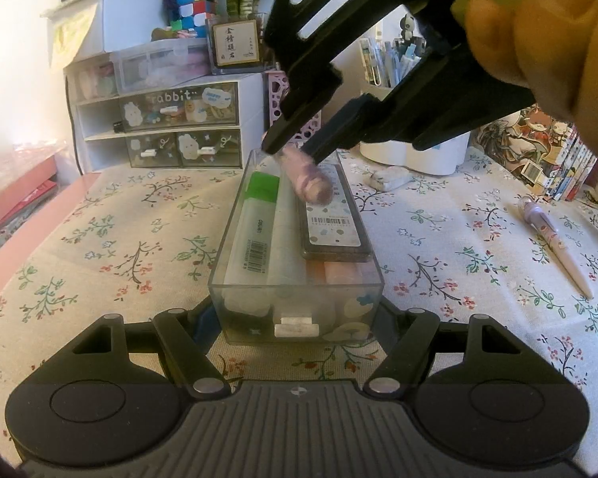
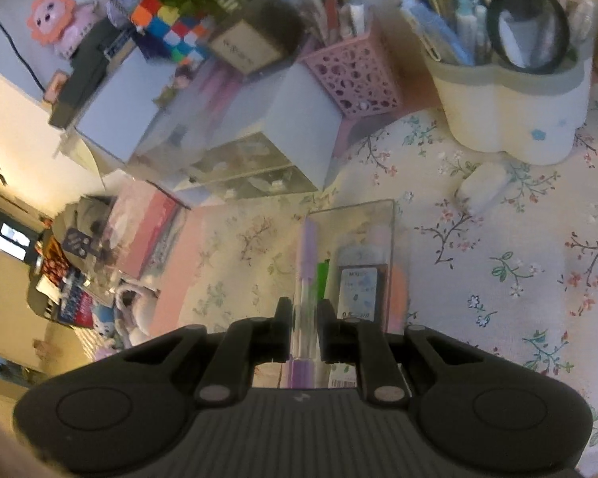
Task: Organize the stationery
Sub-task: 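Lower the lavender pen into the clear box and open the right gripper, then grasp the pink pen lying by the books with the right gripper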
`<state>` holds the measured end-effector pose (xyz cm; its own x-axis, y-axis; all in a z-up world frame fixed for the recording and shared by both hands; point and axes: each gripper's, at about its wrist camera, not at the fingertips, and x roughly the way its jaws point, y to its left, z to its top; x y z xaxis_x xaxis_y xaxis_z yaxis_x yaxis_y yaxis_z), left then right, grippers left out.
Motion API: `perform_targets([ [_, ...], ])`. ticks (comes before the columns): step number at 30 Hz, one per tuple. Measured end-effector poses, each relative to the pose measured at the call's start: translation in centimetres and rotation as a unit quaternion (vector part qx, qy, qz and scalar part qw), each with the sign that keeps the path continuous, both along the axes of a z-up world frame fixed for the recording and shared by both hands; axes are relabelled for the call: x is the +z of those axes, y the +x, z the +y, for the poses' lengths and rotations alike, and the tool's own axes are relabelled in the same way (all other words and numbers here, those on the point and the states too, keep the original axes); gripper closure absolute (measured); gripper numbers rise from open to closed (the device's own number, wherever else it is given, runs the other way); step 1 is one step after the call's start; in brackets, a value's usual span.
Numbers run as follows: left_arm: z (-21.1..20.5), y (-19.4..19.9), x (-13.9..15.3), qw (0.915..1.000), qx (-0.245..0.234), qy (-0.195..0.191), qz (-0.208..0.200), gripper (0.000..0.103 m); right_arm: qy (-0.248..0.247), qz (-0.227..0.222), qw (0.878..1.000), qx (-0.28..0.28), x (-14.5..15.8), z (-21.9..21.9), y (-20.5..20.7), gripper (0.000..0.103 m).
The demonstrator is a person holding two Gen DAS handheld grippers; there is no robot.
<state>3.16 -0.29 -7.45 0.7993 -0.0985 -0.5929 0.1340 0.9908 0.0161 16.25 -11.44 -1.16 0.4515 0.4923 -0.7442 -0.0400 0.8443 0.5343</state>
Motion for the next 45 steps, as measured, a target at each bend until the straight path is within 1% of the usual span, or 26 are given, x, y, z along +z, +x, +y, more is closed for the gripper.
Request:
perform_targets([
  [4, 0.0, 0.1, 0.0, 1.0, 0.0, 0.0, 0.0, 0.031, 0.011, 0.001, 1.0, 0.0, -0.2, -0.1, -0.1, 0.089],
  [7, 0.0, 0.1, 0.0, 1.0, 0.0, 0.0, 0.0, 0.031, 0.012, -0.007, 1.0, -0.013, -0.1, -0.8, -0.4, 0.089],
  [9, 0.0, 0.1, 0.0, 1.0, 0.0, 0.0, 0.0, 0.031, 0.02, -0.017, 0.999, -0.021, -0.1, -1.8, -1.1, 0.089],
  [12, 0.0, 0.1, 0.0, 1.0, 0.0, -0.001, 0.0, 0.031, 0.016, -0.035, 0.998, -0.044, 0.0, -4.4, -2.5, 0.089],
  [14, 0.0, 0.1, 0.0, 1.0, 0.0, -0.001, 0.0, 0.031, 0.006, -0.05, 0.996, -0.067, 0.2, -6.9, -3.5, 0.087],
  [16, 0.0, 0.2, 0.0, 1.0, 0.0, -0.002, 0.0, 0.031, -0.028, -0.064, 0.991, -0.111, 0.6, -10.2, -4.6, 0.084],
  [17, -0.1, 0.1, 0.0, 1.0, 0.0, -0.001, 0.0, 0.031, -0.05, -0.069, 0.988, -0.13, 0.7, -11.7, -5.0, 0.08],
  [18, 0.0, 0.1, 0.0, 1.0, 0.0, -0.001, 0.0, 0.031, -0.078, -0.071, 0.983, -0.148, 0.6, -13.1, -5.4, 0.079],
  [19, 0.0, 0.2, 0.0, 1.0, 0.0, -0.001, 0.0, 0.031, -0.114, -0.067, 0.978, -0.164, 0.3, -14.5, -5.7, 0.079],
  [20, 0.0, 0.1, 0.0, 1.0, 0.0, -0.002, 0.0, 0.031, -0.14, -0.06, 0.973, -0.172, -0.1, -15.4, -5.9, 0.079],
  [21, 0.0, 0.1, 0.0, 1.0, 0.0, -0.002, 0.0, 0.031, -0.161, -0.052, 0.97, -0.177, -0.7, -16.1, -6.1, 0.079],
  [22, -0.1, 0.2, 0.0, 1.0, 0.0, -0.002, 0.0, 0.031, -0.167, -0.045, 0.968, -0.179, -1.2, -16.8, -6.4, 0.079],
  [25, -0.1, 0.2, -0.1, 1.0, 0.0, -0.001, 0.0, 0.031, -0.164, -0.032, 0.972, -0.163, -2.7, -17.3, -6.8, 0.079],
  [27, -0.1, 0.2, -0.1, 1.0, 0.0, -0.001, 0.0, 0.031, -0.175, -0.026, 0.972, -0.153, -3.6, -17.1, -6.9, 0.079],
  [30, -0.2, 0.2, -0.1, 1.0, 0.0, 0.0, 0.0, 0.031, -0.188, -0.036, 0.971, -0.144, -3.8, -16.7, -6.8, 0.079],
  [31, -0.2, 0.2, -0.1, 1.0, 0.0, 0.0, 0.0, 0.031, -0.186, -0.036, 0.972, -0.141, -3.8, -16.5, -6.8, 0.08],
  [32, -0.2, 0.2, -0.1, 1.0, 0.0, 0.0, 0.0, 0.031, -0.186, -0.038, 0.972, -0.138, -3.8, -16.3, -6.7, 0.089],
  [33, -0.2, 0.2, -0.1, 1.0, 0.0, 0.0, 0.0, 0.031, -0.188, -0.036, 0.972, -0.137, -3.8, -16.2, -6.7, 0.089],
  [39, -0.2, 0.2, -0.1, 1.0, -0.001, 0.0, 0.0, 0.031, -0.172, -0.051, 0.971, -0.159, -4.4, -16.3, -7.3, 0.089],
  [43, -0.2, 0.2, -0.1, 1.0, -0.001, 0.0, 0.0, 0.031, -0.136, -0.045, 0.974, -0.178, -4.3, -16.8, -7.4, 0.089],
  [45, -0.2, 0.2, -0.1, 1.0, -0.001, 0.0, 0.0, 0.031, -0.128, -0.045, 0.974, -0.183, -4.1, -16.8, -7.6, 0.089],
])
